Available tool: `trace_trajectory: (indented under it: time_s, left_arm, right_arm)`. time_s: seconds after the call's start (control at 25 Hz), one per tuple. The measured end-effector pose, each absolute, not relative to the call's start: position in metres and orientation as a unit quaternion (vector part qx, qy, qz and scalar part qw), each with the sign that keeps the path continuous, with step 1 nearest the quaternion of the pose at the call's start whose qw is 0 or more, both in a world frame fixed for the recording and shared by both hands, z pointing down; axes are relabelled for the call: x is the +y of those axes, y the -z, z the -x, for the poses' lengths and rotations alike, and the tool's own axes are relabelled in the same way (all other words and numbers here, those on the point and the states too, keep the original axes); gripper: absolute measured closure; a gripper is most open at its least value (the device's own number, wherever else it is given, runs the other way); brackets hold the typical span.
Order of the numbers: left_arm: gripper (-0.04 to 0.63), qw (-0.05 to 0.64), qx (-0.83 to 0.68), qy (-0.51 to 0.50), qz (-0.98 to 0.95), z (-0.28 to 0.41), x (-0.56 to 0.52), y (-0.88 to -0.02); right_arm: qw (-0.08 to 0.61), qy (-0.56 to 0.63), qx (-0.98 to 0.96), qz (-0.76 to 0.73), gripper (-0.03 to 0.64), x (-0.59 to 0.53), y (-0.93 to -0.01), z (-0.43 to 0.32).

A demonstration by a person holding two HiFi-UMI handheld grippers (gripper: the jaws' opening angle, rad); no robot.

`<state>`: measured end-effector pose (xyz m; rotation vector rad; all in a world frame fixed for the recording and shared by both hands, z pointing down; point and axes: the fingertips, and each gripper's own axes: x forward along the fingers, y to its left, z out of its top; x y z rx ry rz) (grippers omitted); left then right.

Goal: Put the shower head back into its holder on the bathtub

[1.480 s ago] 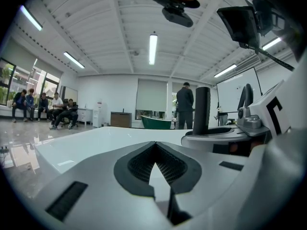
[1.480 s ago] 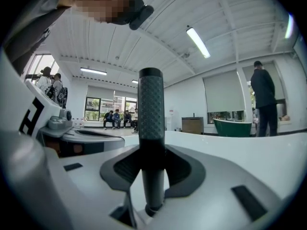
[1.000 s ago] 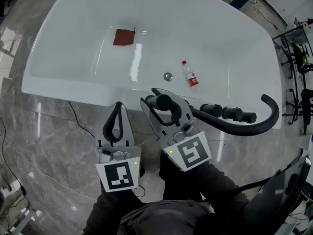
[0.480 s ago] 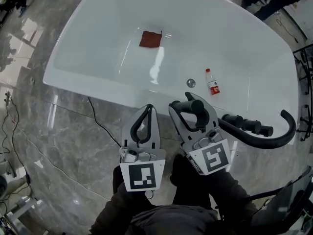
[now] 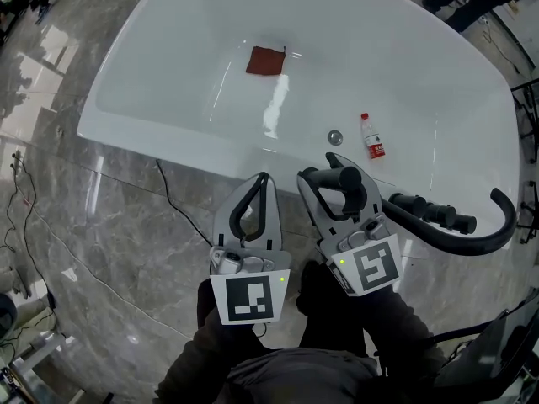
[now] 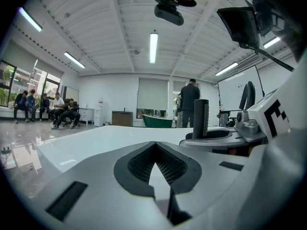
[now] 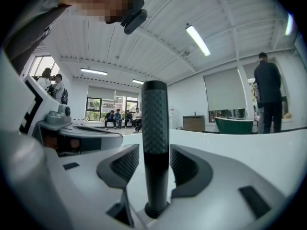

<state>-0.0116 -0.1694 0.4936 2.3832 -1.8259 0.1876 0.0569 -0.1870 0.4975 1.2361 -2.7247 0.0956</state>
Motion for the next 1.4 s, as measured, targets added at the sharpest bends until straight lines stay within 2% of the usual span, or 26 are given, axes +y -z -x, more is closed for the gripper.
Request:
trace_trajectory:
  time_s: [1.4]
  left_arm:
    - [0.592, 0.068, -0.606, -0.062, -0.79, 0.0135, -0.1663, -0.492]
  right_arm:
    - [0.072, -0.025, -0.908, -0.411, 0.413, -0.1854, -0.4963, -0.0545]
